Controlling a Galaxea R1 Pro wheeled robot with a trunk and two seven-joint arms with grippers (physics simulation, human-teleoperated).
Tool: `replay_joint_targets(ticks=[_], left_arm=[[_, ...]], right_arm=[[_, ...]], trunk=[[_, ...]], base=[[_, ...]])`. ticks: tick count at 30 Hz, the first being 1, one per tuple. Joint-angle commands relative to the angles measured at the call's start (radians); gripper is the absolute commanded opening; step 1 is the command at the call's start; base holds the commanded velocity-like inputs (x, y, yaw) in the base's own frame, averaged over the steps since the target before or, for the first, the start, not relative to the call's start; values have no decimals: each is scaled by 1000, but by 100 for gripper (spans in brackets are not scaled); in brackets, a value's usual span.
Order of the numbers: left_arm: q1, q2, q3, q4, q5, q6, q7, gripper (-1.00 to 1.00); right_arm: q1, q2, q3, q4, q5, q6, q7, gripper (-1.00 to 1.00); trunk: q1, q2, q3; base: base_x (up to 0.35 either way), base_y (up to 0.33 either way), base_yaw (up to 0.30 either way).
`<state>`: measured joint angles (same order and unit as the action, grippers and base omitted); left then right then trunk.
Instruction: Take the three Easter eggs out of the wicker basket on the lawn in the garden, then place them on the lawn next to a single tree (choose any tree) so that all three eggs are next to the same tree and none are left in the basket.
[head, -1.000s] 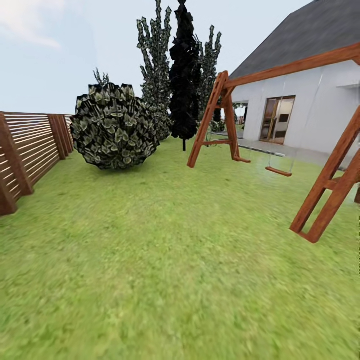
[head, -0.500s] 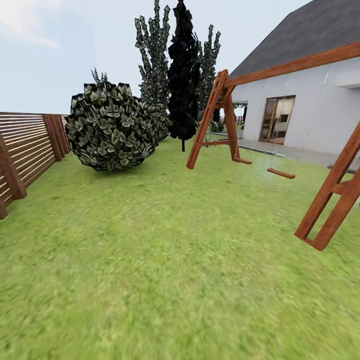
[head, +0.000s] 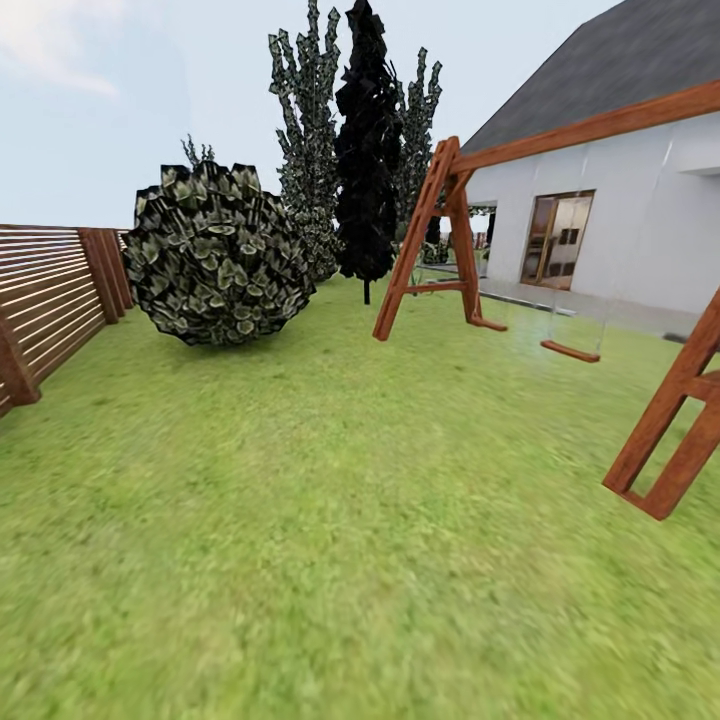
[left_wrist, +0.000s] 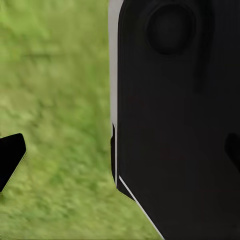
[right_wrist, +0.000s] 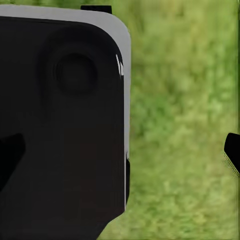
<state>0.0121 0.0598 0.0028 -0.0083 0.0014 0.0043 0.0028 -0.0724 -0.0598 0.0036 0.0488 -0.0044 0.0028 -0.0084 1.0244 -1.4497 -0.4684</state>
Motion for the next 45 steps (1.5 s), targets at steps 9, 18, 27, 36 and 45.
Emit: replay_joint_targets(ticks=[9,18,27,36,45], left_arm=[[0,0,0,-1,0,0,0,100],[0,0,0,-1,0,0,0,100],[0,0,0,-1,0,0,0,100],[0,0,0,-1,0,0,0,100],[0,0,0,-1,0,0,0,100]], right_arm=[[-1,0,0,2,0,0,-1,100],[-1,0,0,2,-1,-1,-1,100],[-1,0,-1,2,-1,-1,-1,100],[-1,0,-1,2,-1,-2,-1,100],[-1,0,-1,2,-1,-2,-1,100]], trunk=[[1,0,-1],[1,0,-1],[1,0,-1],[1,0,-1],[1,0,-1]], base=[[333,0,0],[333,0,0],[333,0,0],[333,0,0],[333,0,0]])
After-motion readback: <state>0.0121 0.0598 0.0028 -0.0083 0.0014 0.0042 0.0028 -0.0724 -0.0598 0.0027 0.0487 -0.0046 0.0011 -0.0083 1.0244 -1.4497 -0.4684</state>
